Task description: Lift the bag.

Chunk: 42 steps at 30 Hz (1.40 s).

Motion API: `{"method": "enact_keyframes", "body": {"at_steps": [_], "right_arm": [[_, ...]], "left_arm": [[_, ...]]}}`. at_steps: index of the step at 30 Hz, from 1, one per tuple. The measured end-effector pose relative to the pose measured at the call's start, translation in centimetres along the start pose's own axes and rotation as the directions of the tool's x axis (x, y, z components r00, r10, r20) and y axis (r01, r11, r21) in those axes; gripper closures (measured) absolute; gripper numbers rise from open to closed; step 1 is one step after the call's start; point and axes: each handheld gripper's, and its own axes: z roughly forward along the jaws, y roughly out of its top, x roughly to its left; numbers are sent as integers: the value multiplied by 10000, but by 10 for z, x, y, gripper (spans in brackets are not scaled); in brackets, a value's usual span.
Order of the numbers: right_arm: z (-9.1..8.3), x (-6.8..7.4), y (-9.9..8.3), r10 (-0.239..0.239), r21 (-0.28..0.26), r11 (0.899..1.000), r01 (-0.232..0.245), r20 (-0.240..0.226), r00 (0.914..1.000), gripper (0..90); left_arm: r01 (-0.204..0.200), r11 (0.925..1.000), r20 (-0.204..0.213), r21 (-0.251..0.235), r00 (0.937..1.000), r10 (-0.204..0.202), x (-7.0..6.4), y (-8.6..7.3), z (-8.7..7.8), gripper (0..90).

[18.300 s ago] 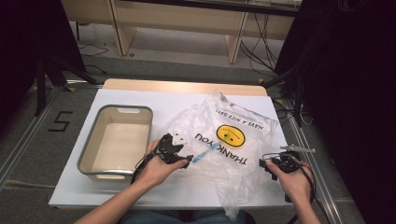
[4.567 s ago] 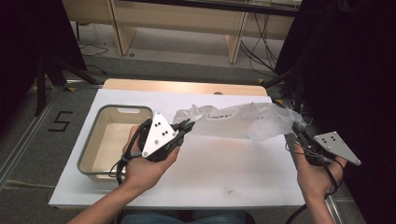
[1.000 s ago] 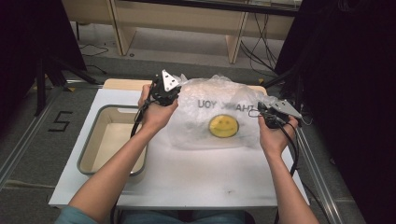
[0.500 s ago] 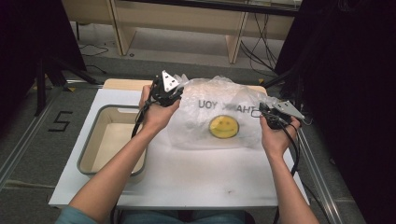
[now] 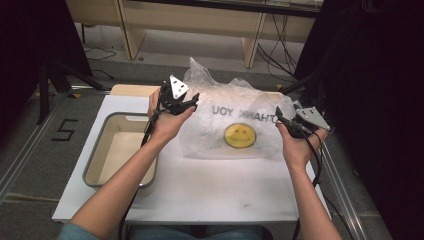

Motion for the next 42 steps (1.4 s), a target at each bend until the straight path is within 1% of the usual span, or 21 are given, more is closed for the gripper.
{"method": "enact_keyframes", "body": {"at_steps": [3,7,9,12,17,21,22,26,28,31,34,36,37,38,42], "right_arm": [[-3,-2,5,-95,-432,9990,104,205,9997,271],[-6,-3,10,-117,-649,9978,128,171,9998,226],[-8,-4,10,-77,-655,9978,83,91,9999,216],[-9,-3,8,-149,-488,9987,146,-68,9999,213],[-14,-3,4,-112,-424,9991,98,-341,9994,215],[-19,-3,0,-163,-194,9997,152,-600,9981,226],[-20,-3,-1,-148,-184,9997,136,-673,9976,233],[-25,-2,-8,-89,32,10000,92,-920,9957,247],[-27,-2,-13,-69,171,9998,87,-1044,9945,253],[-30,-1,-19,-93,283,9995,127,-1174,9930,258],[-32,-1,-23,-65,389,9992,116,-1292,9916,259],[-34,-1,-25,-71,439,9989,133,-1403,9901,261],[-35,-1,-25,-85,449,9989,153,-1480,9890,262],[-36,-1,-26,-95,509,9986,174,-1522,9883,263],[-41,-1,-27,-60,571,9982,162,-1739,9847,264]], "left_arm": [[-24,10000,-30,-1,10000,24,-1,0,0,454],[-29,10000,8,-34,10000,29,-3,1,-1,451],[-5,10000,20,-67,10000,5,-4,1,-3,447],[-21,10000,66,-21,10000,21,-4,0,-5,433],[-32,9997,273,225,9996,26,-6,-4,-13,411],[97,9991,531,408,9985,-119,-7,-8,-22,398],[84,9989,587,458,9982,-111,-7,-9,-24,396],[257,9976,874,650,9957,-313,-8,-13,-31,381],[291,9973,934,677,9950,-354,-8,-15,-34,378],[222,9972,969,713,9949,-291,-7,-16,-38,375],[288,9966,1021,777,9941,-367,-7,-18,-42,371],[395,9957,1147,833,9922,-489,-7,-19,-45,369],[359,9954,1224,891,9914,-467,-7,-20,-46,367],[416,9949,1279,916,9904,-532,-8,-21,-48,366],[376,9941,1452,1013,9880,-522,-9,-23,-54,357]]}}
